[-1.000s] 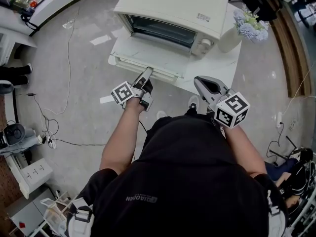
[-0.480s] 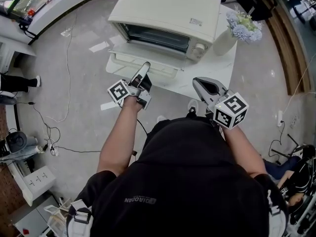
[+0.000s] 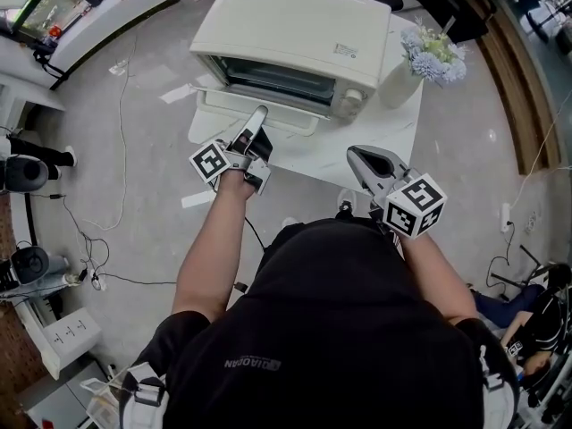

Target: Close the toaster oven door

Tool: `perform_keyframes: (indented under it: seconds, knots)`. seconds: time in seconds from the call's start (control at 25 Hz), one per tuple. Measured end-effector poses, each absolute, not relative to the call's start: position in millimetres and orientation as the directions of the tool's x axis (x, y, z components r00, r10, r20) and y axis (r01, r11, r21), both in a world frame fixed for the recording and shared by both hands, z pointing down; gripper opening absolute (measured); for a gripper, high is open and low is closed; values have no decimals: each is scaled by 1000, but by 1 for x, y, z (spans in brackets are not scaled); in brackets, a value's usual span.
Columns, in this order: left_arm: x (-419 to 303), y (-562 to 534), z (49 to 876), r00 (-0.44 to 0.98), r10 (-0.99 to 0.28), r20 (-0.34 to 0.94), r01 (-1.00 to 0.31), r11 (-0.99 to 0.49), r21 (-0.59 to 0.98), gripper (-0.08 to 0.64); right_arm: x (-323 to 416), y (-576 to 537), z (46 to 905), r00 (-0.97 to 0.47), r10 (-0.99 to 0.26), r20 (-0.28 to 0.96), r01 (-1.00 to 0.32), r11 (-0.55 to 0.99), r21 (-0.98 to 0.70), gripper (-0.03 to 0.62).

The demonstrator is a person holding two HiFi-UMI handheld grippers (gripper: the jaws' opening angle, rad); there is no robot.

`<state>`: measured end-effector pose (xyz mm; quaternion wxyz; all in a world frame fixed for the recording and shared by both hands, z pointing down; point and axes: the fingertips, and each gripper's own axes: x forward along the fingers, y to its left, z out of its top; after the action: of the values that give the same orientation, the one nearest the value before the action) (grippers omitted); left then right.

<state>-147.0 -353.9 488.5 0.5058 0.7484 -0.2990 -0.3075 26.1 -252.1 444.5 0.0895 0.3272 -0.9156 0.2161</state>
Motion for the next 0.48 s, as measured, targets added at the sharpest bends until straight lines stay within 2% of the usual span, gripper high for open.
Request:
perform_keyframes:
  seconds: [0.48]
  knots:
    - [-140,-384,466,611,-768,-194,-105,-321,941,127,35,-263,440,-757,-584,292,-653,677,-341,-2]
